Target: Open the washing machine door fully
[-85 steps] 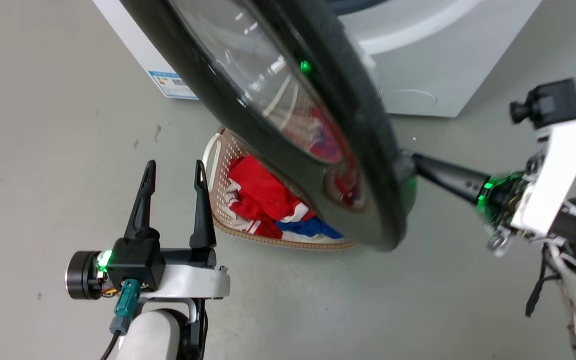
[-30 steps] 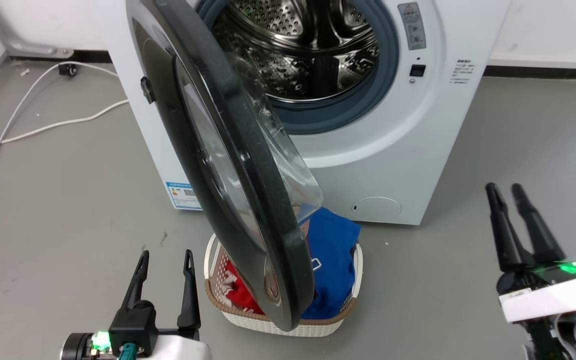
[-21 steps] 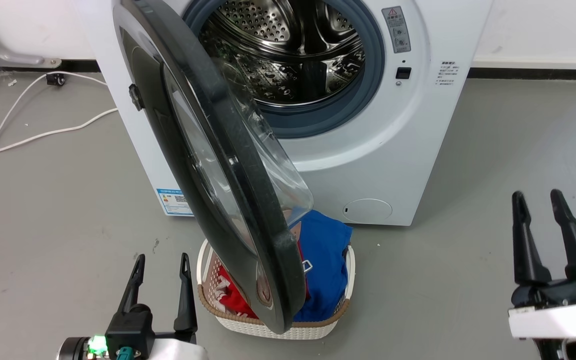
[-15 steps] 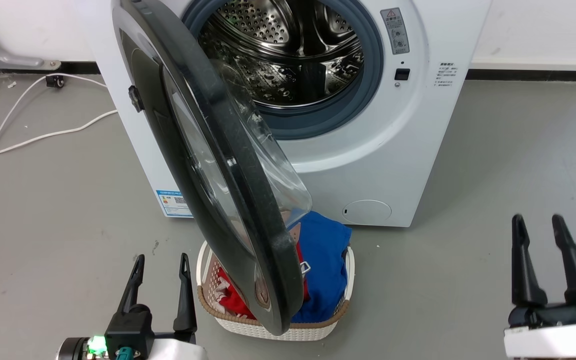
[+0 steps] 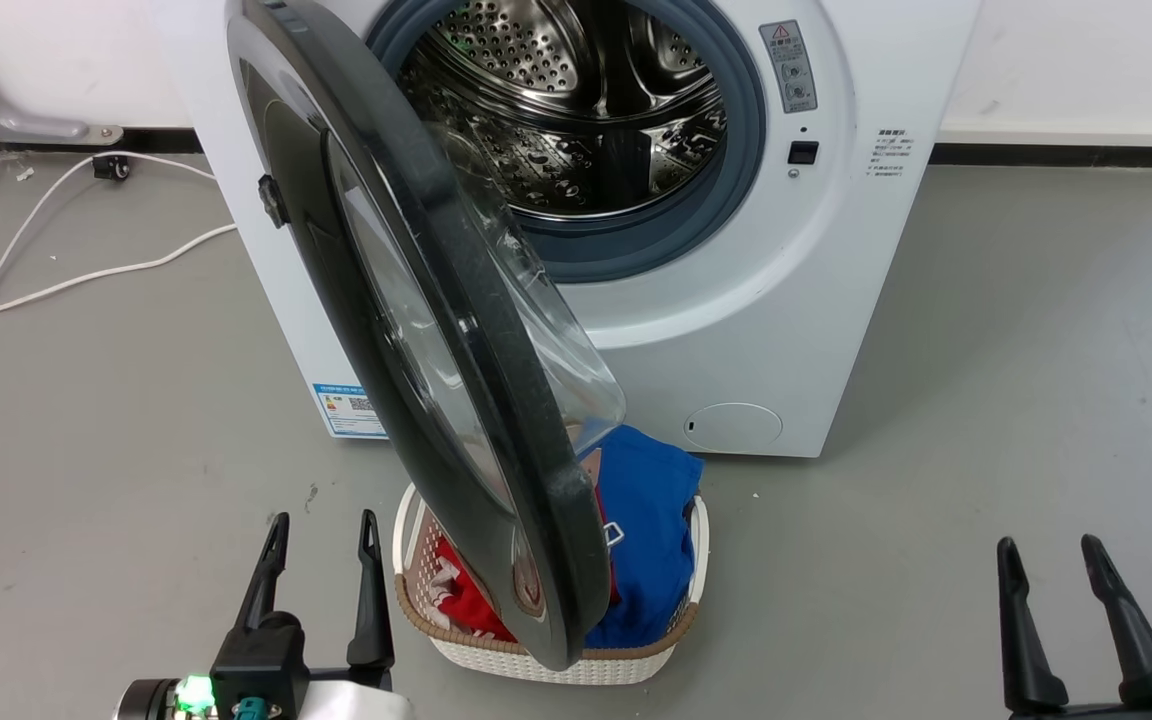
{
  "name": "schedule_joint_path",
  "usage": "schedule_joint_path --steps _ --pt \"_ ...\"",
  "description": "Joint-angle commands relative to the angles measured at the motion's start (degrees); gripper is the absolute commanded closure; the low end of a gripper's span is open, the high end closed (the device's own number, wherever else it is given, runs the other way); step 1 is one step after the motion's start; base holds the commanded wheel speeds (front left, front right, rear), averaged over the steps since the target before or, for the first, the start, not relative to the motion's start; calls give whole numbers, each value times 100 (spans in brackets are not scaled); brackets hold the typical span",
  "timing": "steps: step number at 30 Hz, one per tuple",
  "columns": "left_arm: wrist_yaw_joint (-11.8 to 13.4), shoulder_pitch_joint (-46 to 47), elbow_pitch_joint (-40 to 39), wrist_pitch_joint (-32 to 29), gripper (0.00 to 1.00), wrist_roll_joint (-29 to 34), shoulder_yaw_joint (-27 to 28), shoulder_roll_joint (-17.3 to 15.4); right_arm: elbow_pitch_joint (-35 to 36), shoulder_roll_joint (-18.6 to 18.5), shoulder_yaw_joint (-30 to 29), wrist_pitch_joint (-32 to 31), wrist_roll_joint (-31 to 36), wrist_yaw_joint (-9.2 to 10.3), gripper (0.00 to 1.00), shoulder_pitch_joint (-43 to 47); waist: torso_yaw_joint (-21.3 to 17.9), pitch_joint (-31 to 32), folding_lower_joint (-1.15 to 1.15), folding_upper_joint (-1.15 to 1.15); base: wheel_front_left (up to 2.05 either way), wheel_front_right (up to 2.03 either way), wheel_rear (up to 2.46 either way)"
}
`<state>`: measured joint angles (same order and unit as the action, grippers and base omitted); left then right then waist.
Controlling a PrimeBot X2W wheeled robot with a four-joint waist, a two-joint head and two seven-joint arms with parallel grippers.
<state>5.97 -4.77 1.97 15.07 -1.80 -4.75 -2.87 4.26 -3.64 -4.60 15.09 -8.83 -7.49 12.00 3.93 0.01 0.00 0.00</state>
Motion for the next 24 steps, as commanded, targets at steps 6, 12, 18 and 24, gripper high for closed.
schedule_joint_path --steps 6,12,18,24 --pt "-1 -72 2 16 0 -30 -7 -3 66 72 -92 10 140 0 0 166 -24 8 0 0 0 0 0" --pt "-8 -95 16 16 0 -35 -34 -3 57 85 -107 10 92 0 0 207 -32 20 0 0 0 0 0" --pt "15 -108 36 16 0 -68 -22 -3 2 85 -54 10 52 0 0 223 -25 21 0 0 0 0 0" --pt "103 -92 -3 16 100 -30 73 -3 -37 86 -36 10 40 0 0 226 -16 35 0 0 0 0 0"
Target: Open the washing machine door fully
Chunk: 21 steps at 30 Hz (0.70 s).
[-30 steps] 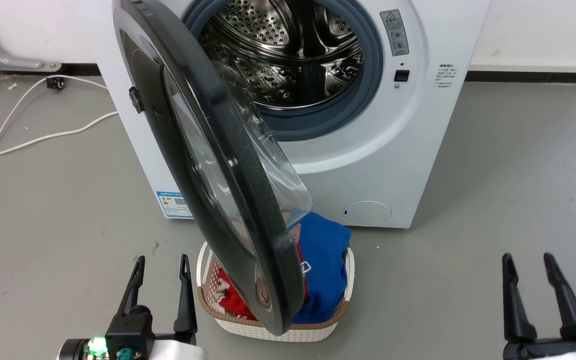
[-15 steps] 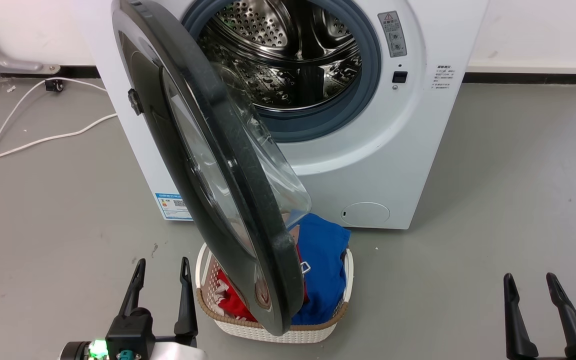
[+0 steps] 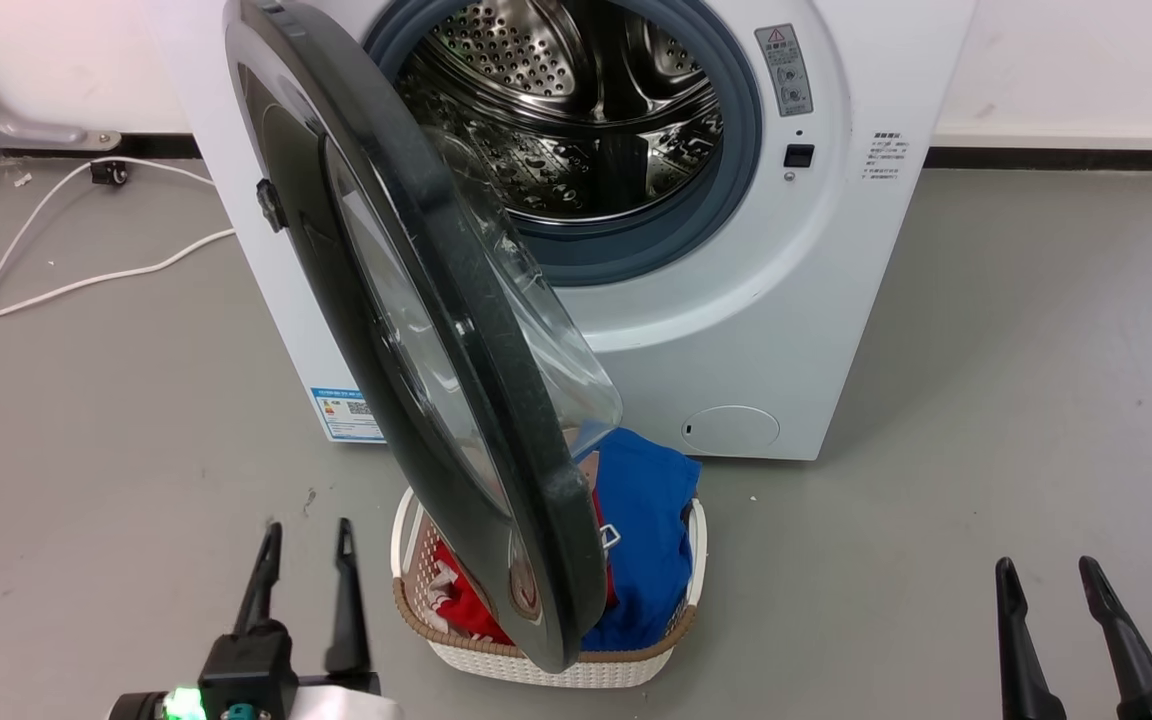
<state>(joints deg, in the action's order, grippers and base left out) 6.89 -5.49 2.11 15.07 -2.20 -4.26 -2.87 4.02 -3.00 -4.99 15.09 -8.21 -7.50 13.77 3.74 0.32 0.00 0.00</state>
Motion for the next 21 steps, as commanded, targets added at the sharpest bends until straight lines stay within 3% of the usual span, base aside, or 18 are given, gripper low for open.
schedule_joint_path --steps 1,13,21 --pt "13 3 -43 16 100 11 57 -2 -22 21 -1 10 -3 1 0 52 8 8 0 0 0 0 0" --pt "81 590 -1289 15 100 238 421 -287 -69 21 -14 10 -21 1 0 52 57 61 0 0 0 0 0" --pt "-81 945 -2243 14 100 478 -24 -488 -108 20 42 10 -23 1 0 37 55 96 0 0 0 0 0"
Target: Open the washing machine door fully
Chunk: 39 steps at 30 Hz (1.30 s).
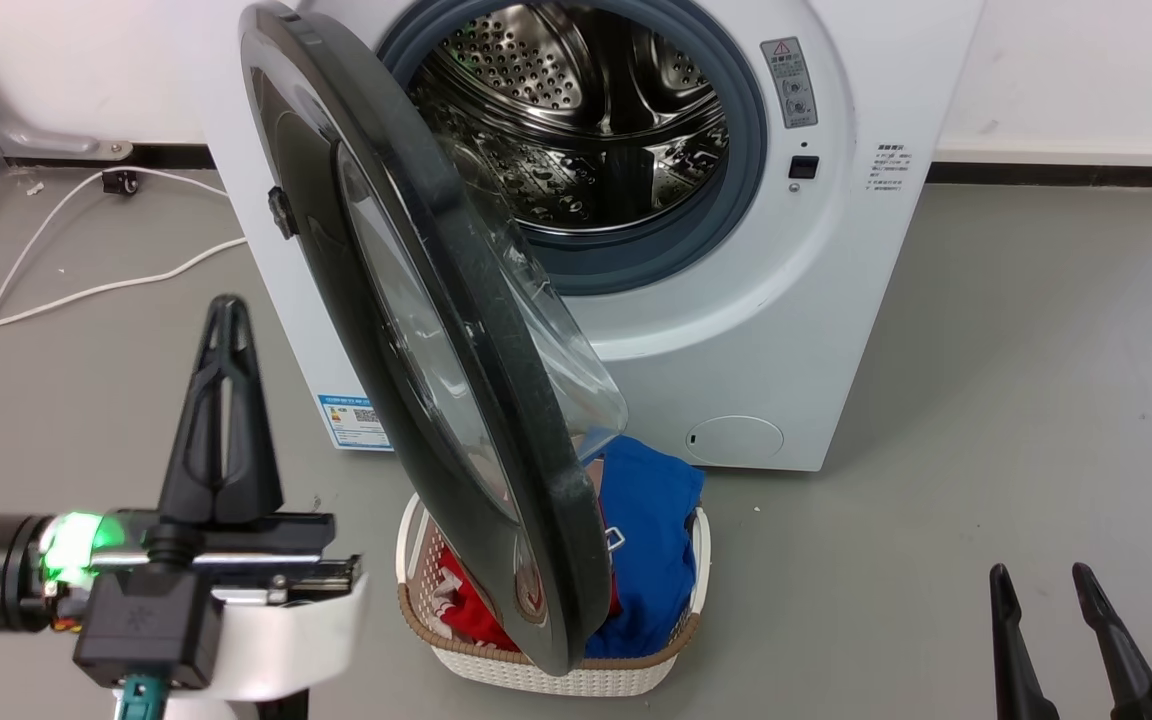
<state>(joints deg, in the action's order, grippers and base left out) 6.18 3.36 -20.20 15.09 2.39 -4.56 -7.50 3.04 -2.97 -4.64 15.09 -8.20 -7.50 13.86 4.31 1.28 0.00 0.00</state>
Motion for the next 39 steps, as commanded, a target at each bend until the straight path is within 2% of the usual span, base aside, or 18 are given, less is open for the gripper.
schedule_joint_path --steps 1,9,19,31,39 --pt "-37 106 -96 12 100 45 -63 -42 -18 17 12 10 -24 1 0 25 -5 2 0 0 0 0 0" --pt "-270 347 -524 12 100 153 -735 -146 -45 17 42 10 -10 1 0 36 -36 21 0 0 0 0 0" --pt "-649 516 -622 9 100 233 -1885 -35 -96 17 56 10 8 1 0 63 -54 36 0 0 0 0 0" --pt "-1003 361 -13 8 100 46 -3120 133 -176 18 72 10 3 1 0 -19 -89 -19 0 0 0 0 0" --pt "-1031 94 563 9 100 -64 -3553 78 -216 18 44 10 10 1 0 -31 -99 -92 0 0 0 0 0"
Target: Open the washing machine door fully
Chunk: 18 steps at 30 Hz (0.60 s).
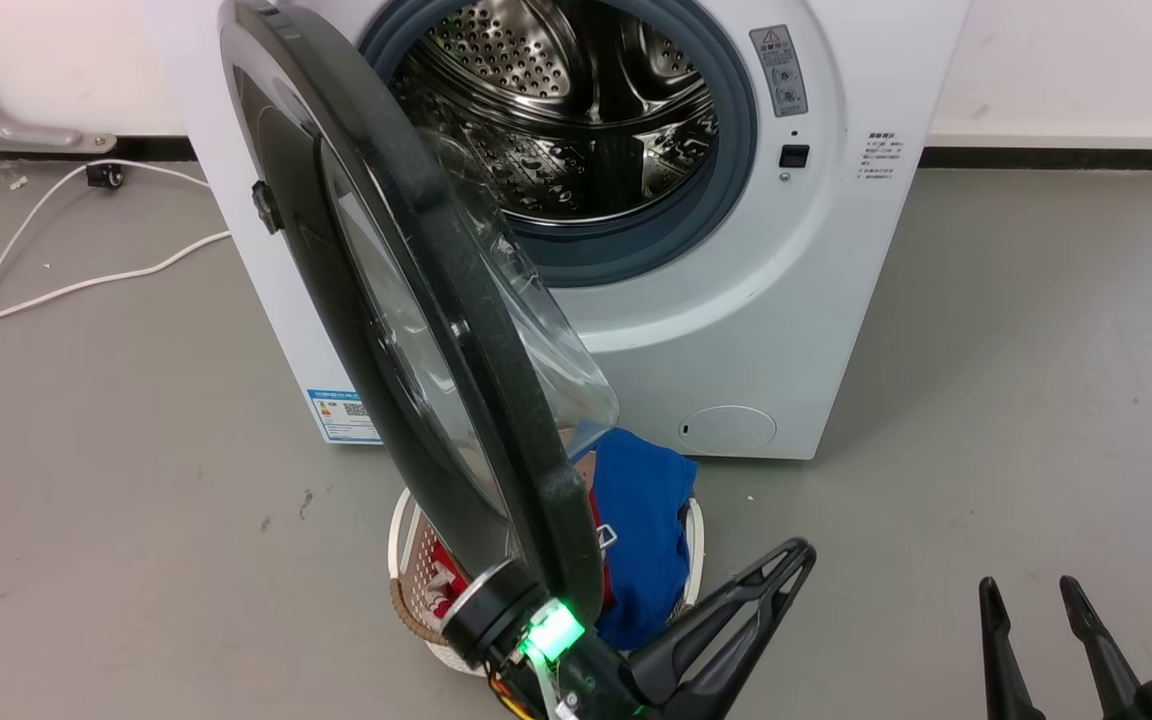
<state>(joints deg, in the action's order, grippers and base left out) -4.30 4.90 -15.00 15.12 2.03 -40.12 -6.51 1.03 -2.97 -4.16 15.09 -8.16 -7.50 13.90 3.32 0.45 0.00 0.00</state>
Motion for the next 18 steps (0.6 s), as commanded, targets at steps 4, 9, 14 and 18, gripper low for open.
schedule_joint_path --steps 4,9,14,18 --pt "94 -163 373 6 100 -128 30 -60 -37 18 -12 10 21 1 0 -54 8 -62 0 0 0 0 0" --pt "217 -209 837 6 100 -234 206 -109 -64 17 -16 10 44 1 0 -110 39 -166 0 0 0 0 0" --pt "322 -91 1269 6 100 -357 466 -98 -112 17 11 10 64 1 0 -204 50 -301 0 0 0 0 0" --pt "384 -8 1541 6 100 -412 658 -88 -162 17 29 10 67 1 0 -275 53 -395 0 0 0 0 0"
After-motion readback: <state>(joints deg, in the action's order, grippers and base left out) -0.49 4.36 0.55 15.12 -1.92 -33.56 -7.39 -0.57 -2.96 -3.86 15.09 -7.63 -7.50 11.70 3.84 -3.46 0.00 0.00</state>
